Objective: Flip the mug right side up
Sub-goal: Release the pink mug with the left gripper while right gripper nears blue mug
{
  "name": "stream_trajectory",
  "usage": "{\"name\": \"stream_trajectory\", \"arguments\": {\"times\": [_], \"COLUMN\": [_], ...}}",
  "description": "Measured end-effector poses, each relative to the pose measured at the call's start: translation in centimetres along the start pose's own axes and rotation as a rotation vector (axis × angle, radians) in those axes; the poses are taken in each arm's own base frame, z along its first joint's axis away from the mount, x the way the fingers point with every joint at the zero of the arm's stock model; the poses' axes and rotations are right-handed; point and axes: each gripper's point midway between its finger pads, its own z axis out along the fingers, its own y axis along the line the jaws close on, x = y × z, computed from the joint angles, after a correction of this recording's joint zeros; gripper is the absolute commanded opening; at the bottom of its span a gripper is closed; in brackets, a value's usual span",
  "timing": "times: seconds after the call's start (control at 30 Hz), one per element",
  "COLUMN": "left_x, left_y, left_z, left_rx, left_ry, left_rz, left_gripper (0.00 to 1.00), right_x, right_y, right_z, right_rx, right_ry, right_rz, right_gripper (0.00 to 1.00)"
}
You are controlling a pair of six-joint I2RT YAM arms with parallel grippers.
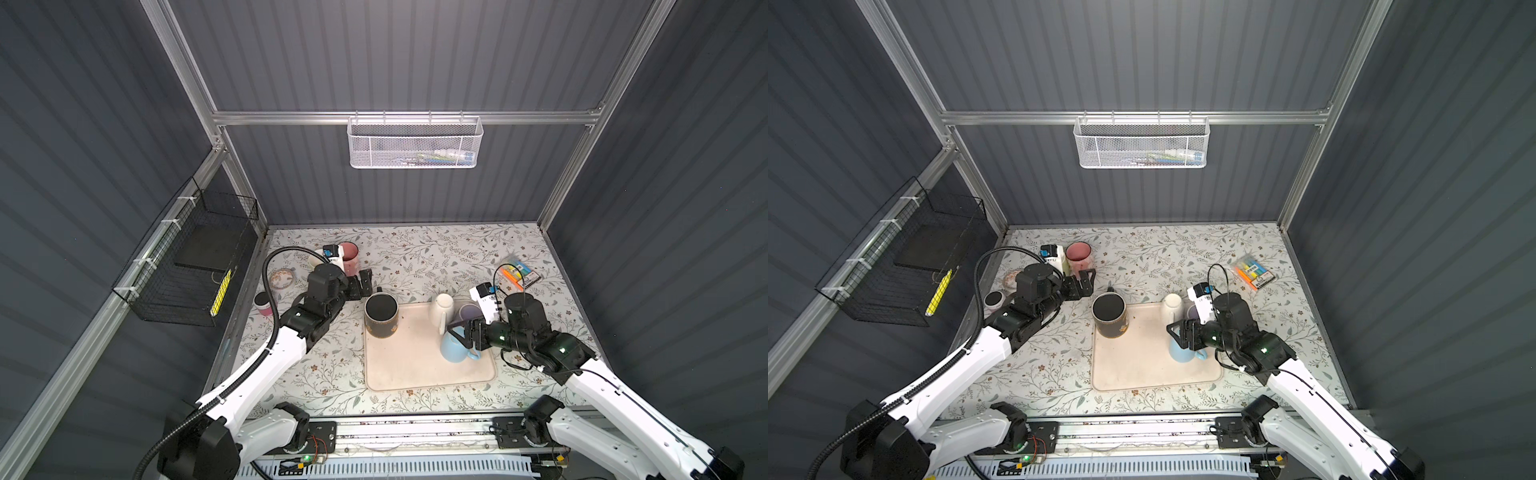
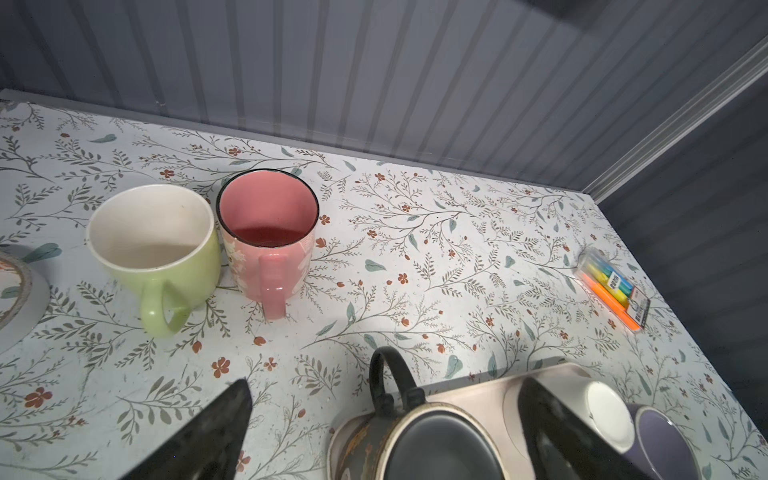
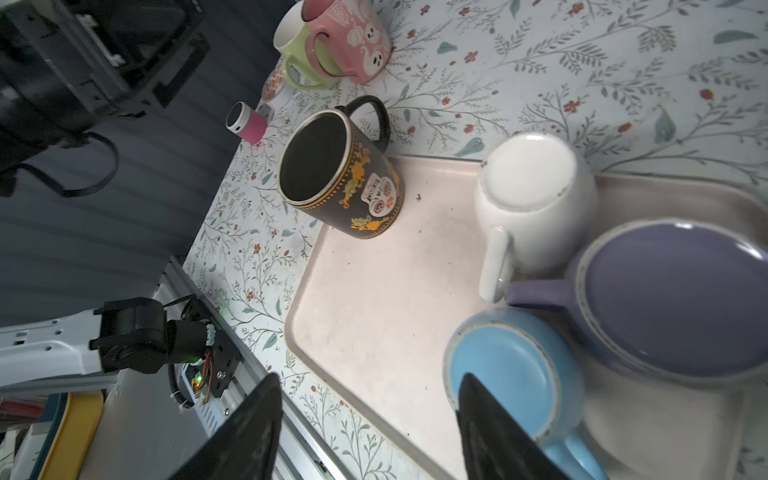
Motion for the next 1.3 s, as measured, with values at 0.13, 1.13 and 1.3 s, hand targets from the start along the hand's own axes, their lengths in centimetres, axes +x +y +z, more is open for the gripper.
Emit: {"name": "stream_trajectory", "arguments": {"times": [0.13, 1.13, 1.3], "left_x": [1.0, 3.5, 3.7], "left_y": [0.1, 1.0, 1.1], "left_z": [-0.6, -1.0, -1.0], "left_rx": [0.004, -0.007, -0.01], "left_ry": [0.014, 0.064, 0.07], "left_rz": [0.006, 0.005, 0.006], "left_gripper": [1.0, 1.0, 1.0], "right_x": [1.8, 5.0, 5.4], "right_y": [-1.8, -4.5, -3.6], "right_z": [0.0, 2.4, 2.8], "right_rx": [0.056, 0.139, 0.108], "right_ry": [0.008, 0.11, 0.121], "right_rz": [0.04, 0.069, 0.053], "right_gripper": [0.71, 0.69, 0.68]}}
